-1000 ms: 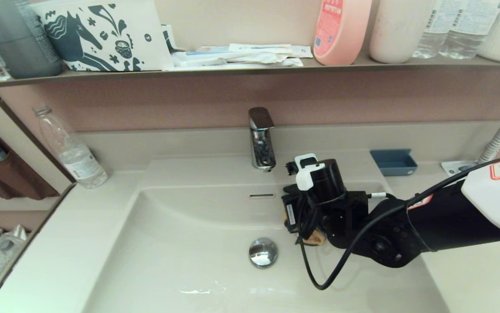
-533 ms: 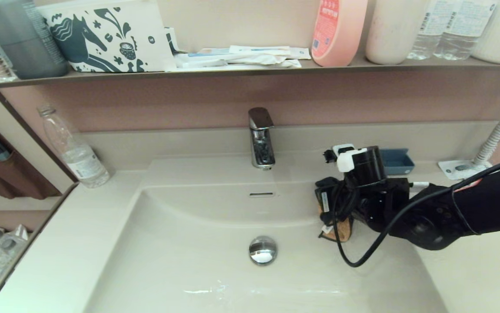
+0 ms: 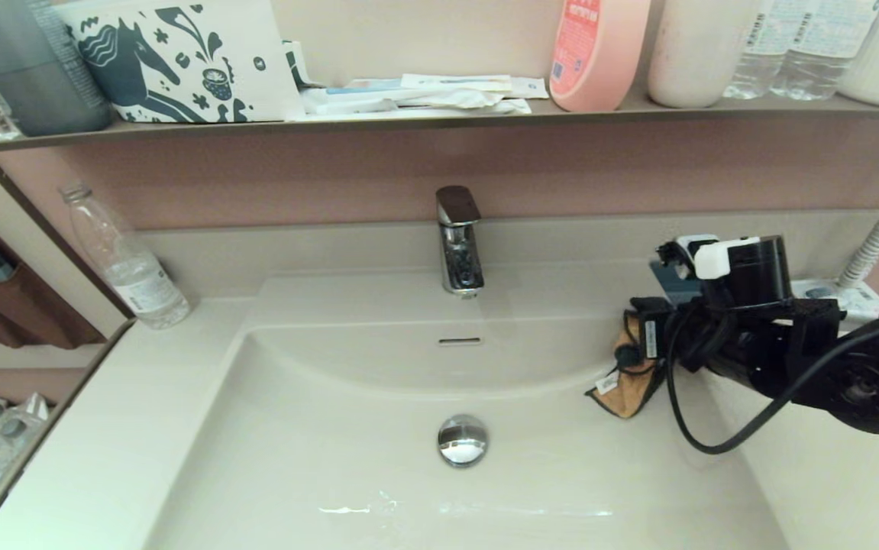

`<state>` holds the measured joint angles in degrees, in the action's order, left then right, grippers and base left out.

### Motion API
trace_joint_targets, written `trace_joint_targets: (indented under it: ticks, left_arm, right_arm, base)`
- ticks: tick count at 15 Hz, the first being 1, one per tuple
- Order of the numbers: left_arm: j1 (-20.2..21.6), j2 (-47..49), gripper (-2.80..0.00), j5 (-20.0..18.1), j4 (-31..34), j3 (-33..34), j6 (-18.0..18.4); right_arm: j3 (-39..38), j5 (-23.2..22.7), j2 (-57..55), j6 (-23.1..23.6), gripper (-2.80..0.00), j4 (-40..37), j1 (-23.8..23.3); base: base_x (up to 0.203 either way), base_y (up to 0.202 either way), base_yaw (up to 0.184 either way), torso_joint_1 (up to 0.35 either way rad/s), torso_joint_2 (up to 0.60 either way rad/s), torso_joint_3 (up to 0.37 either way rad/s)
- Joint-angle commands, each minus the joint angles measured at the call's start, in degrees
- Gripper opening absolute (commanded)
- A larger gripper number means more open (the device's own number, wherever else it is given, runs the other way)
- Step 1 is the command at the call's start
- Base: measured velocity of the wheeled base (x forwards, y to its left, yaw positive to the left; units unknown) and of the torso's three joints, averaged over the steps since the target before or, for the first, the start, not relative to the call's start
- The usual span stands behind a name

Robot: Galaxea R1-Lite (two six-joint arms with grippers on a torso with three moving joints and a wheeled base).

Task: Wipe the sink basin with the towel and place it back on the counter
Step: Wipe the sink

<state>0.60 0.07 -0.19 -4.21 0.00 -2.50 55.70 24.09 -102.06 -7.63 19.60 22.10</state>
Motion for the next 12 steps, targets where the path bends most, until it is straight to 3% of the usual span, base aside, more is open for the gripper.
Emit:
trace_joint_targets:
  ticks: [1, 6, 12]
  left_arm:
    - [0.02, 0.01, -2.80, 0.01, -0.10, 0.00, -0.05]
    - [0.02, 0.01, -2.80, 0.01, -0.09, 0.00, -0.05]
    - [0.02, 0.01, -2.80, 0.01, -0.10, 0.00, -0.01]
  right_arm:
    - [-0.20, -0.53, 4.89, -0.07, -2.80, -2.13, 0.01]
    - [5.92, -1.37, 12.57, -0.42, -2.80, -12.25, 3.90]
    - [12.41, -1.89, 9.14, -4.97, -2.80, -11.25, 8.69]
  base:
    - [0.000, 0.000, 0.000, 0.000, 0.00, 0.000]
    - [0.000, 0.000, 0.000, 0.000, 0.00, 0.000]
    - [0.000, 0.000, 0.000, 0.000, 0.00, 0.000]
